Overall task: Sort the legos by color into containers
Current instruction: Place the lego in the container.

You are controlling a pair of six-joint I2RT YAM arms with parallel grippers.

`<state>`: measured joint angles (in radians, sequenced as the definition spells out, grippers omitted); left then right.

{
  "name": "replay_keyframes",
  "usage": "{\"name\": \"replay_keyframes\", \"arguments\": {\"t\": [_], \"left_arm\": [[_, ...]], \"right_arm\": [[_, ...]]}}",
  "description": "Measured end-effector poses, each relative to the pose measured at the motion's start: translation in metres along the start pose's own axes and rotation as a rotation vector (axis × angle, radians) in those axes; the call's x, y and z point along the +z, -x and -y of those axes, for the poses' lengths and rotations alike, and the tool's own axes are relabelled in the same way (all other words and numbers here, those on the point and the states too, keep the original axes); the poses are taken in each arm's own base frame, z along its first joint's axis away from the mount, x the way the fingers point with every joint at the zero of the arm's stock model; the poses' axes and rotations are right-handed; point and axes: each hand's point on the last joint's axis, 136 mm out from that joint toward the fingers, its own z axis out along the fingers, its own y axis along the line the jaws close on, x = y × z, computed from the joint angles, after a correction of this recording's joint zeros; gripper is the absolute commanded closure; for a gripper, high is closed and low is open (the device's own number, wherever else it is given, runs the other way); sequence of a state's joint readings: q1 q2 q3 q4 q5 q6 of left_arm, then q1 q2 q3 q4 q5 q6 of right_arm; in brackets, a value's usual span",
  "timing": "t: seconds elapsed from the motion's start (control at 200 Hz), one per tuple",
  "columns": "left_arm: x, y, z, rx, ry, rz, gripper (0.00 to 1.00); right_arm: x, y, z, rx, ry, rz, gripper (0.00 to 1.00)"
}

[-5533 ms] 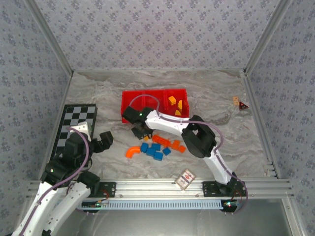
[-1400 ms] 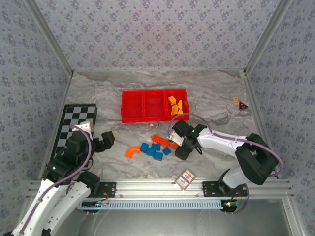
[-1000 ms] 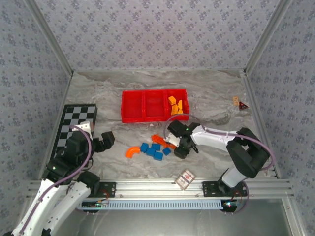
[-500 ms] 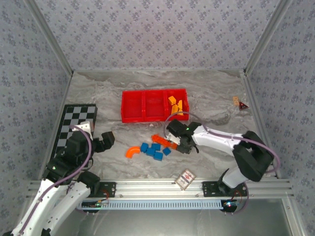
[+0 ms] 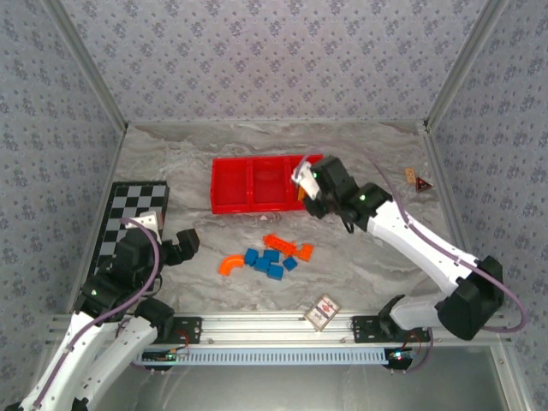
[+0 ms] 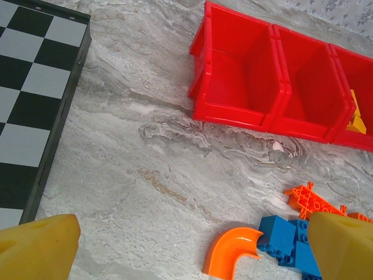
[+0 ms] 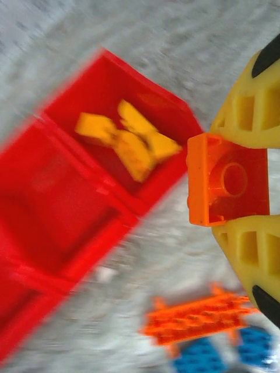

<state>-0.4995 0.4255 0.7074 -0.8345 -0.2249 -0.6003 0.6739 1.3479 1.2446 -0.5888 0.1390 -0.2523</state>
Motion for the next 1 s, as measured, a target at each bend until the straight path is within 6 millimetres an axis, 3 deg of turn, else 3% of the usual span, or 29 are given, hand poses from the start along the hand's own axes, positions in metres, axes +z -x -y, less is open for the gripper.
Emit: {"name": "replay_keyframes", "arguments": {"t": [0.13,0.29,0.445,0.64,0.82,0.999], "left_arm": [[0.000,0.000,0.000,0.000,0.000,0.000,0.00],[0.000,0.000,0.000,0.000,0.000,0.000,0.00],[0.000,0.000,0.000,0.001,0.000,0.000,0.00],[0.000,0.000,0.000,0.001,0.001,-0.001,0.00],[0.001,0.000,0.000,0.002,0.004,-0.004,0.00],[0.002,-0.001,0.000,0.004,0.008,-0.011,0.00]], "right_arm": [[0.014,0.059,0.014,0.036,0.010,0.107,0.89],[0.061,0.089,0.007,0.044,0.068,0.103,0.90],[0.113,0.079,-0.007,0.043,0.125,0.027,0.91],[0.158,0.058,-0.023,0.045,0.176,-0.054,0.89],[0.184,0.037,-0.032,0.049,0.193,-0.121,0.75],[0.190,0.031,-0.034,0.051,0.185,-0.143,0.56]]}}
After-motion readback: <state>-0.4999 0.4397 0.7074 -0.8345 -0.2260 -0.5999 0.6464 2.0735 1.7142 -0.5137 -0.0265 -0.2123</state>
